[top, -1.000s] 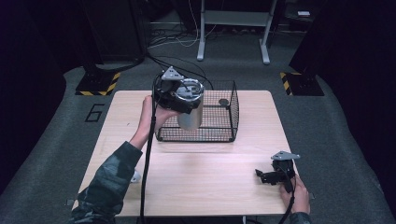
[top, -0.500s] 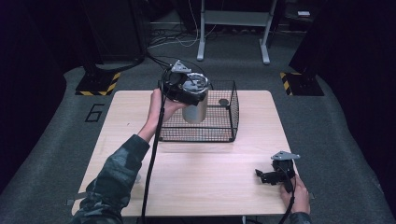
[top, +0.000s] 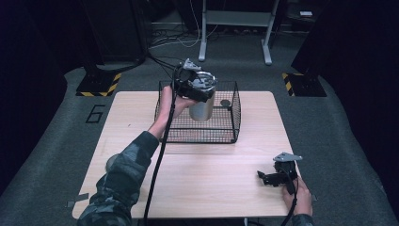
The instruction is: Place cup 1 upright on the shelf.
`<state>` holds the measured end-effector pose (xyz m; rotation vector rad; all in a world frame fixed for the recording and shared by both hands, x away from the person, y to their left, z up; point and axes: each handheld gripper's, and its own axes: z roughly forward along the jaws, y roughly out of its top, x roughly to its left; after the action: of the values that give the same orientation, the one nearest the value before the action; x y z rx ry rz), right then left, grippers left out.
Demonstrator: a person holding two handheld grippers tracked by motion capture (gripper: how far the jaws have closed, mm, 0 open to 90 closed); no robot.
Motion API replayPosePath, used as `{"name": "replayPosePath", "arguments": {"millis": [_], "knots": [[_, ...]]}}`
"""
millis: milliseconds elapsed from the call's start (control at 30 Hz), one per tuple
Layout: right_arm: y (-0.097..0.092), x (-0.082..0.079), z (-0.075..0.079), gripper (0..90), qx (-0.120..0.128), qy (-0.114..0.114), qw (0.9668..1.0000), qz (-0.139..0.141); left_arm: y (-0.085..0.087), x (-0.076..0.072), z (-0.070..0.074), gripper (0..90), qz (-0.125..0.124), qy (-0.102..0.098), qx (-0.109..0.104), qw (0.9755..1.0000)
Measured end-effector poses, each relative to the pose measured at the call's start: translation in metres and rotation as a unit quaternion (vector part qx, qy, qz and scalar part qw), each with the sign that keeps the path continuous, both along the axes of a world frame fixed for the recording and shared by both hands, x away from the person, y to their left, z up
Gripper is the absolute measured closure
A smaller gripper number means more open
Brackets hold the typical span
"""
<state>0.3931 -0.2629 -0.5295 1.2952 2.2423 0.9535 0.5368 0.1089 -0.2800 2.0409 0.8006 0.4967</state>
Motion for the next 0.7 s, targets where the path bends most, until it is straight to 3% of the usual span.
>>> {"name": "replayPosePath", "arguments": {"millis": [267,600,700], "knots": [[-0.001,0.000,0.000,0.0,-0.001,-0.001,1.0000,0.003,-0.011,0.017,-0.014,3.9,0.005,0.014,0.007,0.9999],[-0.001,0.000,0.000,0.0,-0.002,-0.003,1.0000,0.004,-0.028,0.032,-0.030,3.9,0.019,0.025,-0.004,0.9995],[-0.001,0.000,0.000,0.0,-0.002,-0.002,1.0000,0.002,-0.033,0.035,-0.035,3.9,0.020,0.027,0.002,0.9994]]}}
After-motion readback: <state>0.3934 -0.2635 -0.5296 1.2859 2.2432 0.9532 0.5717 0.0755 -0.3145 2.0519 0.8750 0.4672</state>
